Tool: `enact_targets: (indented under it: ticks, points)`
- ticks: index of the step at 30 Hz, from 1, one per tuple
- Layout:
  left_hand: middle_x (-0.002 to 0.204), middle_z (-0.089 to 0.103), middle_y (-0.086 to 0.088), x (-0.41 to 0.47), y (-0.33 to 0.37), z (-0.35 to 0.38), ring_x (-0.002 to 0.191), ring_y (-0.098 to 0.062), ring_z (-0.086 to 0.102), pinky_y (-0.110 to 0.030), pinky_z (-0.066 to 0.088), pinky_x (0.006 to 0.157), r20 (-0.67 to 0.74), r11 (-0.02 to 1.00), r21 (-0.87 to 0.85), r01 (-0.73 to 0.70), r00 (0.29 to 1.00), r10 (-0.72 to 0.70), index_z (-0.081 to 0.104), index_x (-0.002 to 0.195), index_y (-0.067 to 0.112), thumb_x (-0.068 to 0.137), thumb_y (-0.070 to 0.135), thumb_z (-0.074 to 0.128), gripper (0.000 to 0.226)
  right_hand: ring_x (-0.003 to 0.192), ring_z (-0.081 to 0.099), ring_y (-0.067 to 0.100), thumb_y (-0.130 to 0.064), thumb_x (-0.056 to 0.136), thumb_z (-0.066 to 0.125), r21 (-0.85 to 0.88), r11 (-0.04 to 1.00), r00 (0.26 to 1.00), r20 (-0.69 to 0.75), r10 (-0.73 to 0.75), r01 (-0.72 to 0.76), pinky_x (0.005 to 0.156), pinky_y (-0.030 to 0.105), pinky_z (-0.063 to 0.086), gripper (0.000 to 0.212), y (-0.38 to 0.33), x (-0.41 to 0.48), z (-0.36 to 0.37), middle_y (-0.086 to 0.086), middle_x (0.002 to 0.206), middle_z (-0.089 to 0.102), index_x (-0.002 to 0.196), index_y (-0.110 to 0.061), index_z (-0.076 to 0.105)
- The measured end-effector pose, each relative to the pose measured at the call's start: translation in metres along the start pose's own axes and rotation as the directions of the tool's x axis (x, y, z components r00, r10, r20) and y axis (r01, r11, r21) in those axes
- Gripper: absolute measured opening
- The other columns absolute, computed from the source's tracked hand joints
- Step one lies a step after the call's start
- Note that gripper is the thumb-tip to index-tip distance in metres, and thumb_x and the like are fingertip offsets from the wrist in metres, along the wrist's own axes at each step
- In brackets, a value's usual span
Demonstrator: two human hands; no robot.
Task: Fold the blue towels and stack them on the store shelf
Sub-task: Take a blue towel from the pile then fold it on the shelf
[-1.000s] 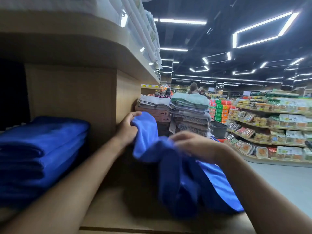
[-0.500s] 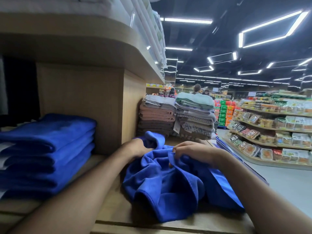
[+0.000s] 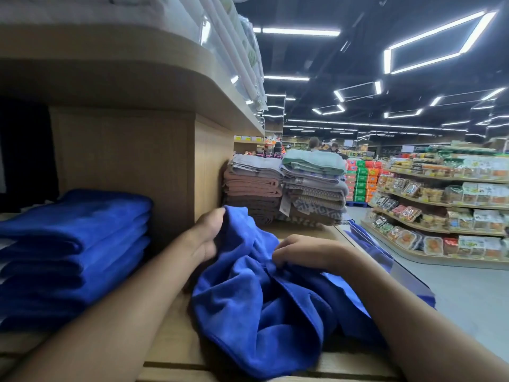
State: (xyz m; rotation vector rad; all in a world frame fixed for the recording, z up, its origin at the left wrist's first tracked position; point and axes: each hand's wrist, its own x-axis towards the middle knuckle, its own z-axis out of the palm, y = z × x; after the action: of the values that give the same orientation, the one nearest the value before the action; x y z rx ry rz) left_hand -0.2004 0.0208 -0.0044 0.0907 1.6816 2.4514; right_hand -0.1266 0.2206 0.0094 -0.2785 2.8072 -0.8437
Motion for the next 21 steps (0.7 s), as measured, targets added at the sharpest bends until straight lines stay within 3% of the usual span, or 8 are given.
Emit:
enact_targets:
  ticks: [4, 7, 11, 14, 16, 19, 20, 21]
  points:
    - [0.08, 0.071, -0.014, -0.005, 0.005, 0.0, 0.066, -0.022, 0.069, -0.025, 0.055, 0.057, 0.222, 0.999, 0.045, -0.006, 0.975, -0.004, 0.071, 0.091, 0.002, 0.101, 0.058, 0.038, 0.065, 0.074, 0.045, 0.027, -0.032, 0.061, 0.061, 0.063, 0.993, 0.993, 0.069, 0.093, -0.097, 0.064, 0.039, 0.034, 0.02, 0.005, -0.007, -0.006, 0.014, 0.075, 0.051, 0.074, -0.016, 0.058]
    - [0.084, 0.075, -0.013, -0.002, 0.006, -0.003, 0.072, -0.024, 0.073, -0.026, 0.057, 0.06, 0.169, 0.999, 0.021, 0.025, 0.985, -0.028, 0.077, 0.081, 0.009, 0.092, 0.07, 0.047, 0.069, 0.082, 0.038, 0.031, -0.03, 0.059, 0.061, 0.088, 0.983, 0.982, 0.109, 0.151, -0.161, 0.063, 0.036, 0.029, 0.029, 0.007, -0.008, -0.01, 0.016, 0.084, 0.044, 0.082, -0.014, 0.056]
    - [0.082, 0.075, -0.008, 0.0, 0.005, -0.006, 0.068, -0.021, 0.072, -0.026, 0.057, 0.06, 0.049, 0.993, 0.118, 0.016, 0.999, -0.022, 0.073, 0.09, 0.015, 0.077, 0.044, 0.079, 0.033, 0.069, 0.04, 0.027, -0.033, 0.058, 0.065, 0.067, 0.984, 0.977, 0.149, 0.156, -0.167, 0.062, 0.032, 0.03, 0.023, 0.008, -0.013, -0.014, 0.013, 0.076, 0.043, 0.074, -0.019, 0.055]
    - [0.087, 0.073, -0.01, 0.008, 0.001, -0.006, 0.078, -0.022, 0.068, -0.027, 0.054, 0.067, 0.004, 0.943, 0.278, -0.181, 0.982, 0.187, 0.071, 0.093, 0.015, 0.069, 0.016, 0.076, 0.024, 0.045, 0.028, 0.012, -0.031, 0.063, 0.064, 0.135, 0.988, 0.99, 0.13, 0.053, -0.07, 0.044, 0.02, 0.018, 0.014, 0.006, -0.02, -0.02, -0.003, 0.061, 0.037, 0.068, -0.024, 0.054]
    - [0.088, 0.072, -0.008, 0.012, 0.001, -0.006, 0.083, -0.024, 0.066, -0.03, 0.054, 0.071, -0.054, 0.798, 0.519, -0.306, 0.92, 0.388, 0.068, 0.091, 0.015, 0.071, 0.004, 0.069, 0.023, 0.049, 0.036, 0.012, -0.021, 0.065, 0.063, 0.356, 0.932, 0.99, 0.096, -0.1, 0.059, 0.046, 0.023, 0.022, 0.012, 0.006, -0.021, -0.025, 0.001, 0.069, 0.043, 0.074, -0.019, 0.055]
    - [0.105, 0.065, -0.008, 0.015, 0.006, -0.009, 0.098, -0.027, 0.06, -0.033, 0.053, 0.085, 0.062, 0.298, 0.898, -0.325, 0.762, 0.645, 0.067, 0.103, 0.012, 0.073, -0.001, 0.065, 0.034, 0.078, 0.067, 0.023, -0.007, 0.069, 0.057, 0.697, 0.69, 0.938, 0.075, -0.34, 0.194, 0.068, 0.031, 0.055, 0.034, 0.006, -0.021, -0.031, 0.011, 0.1, 0.072, 0.1, 0.008, 0.061]
    - [0.111, 0.064, -0.006, 0.013, 0.007, -0.007, 0.102, -0.025, 0.059, -0.031, 0.052, 0.088, 0.133, 0.275, 0.882, -0.382, 0.764, 0.632, 0.066, 0.11, 0.016, 0.074, -0.002, 0.065, 0.04, 0.09, 0.068, 0.025, -0.008, 0.071, 0.055, 0.727, 0.652, 0.937, 0.036, -0.349, 0.215, 0.075, 0.031, 0.058, 0.05, 0.006, -0.019, -0.032, 0.01, 0.109, 0.074, 0.115, 0.018, 0.054]
    - [0.113, 0.065, -0.003, 0.007, 0.008, -0.003, 0.105, -0.022, 0.06, -0.028, 0.052, 0.086, 0.181, 0.372, 0.812, -0.449, 0.8, 0.571, 0.066, 0.113, 0.021, 0.078, -0.002, 0.066, 0.042, 0.096, 0.066, 0.027, -0.008, 0.072, 0.055, 0.732, 0.631, 0.937, -0.027, -0.349, 0.256, 0.077, 0.031, 0.057, 0.059, 0.005, -0.017, -0.032, 0.009, 0.113, 0.074, 0.122, 0.023, 0.046]
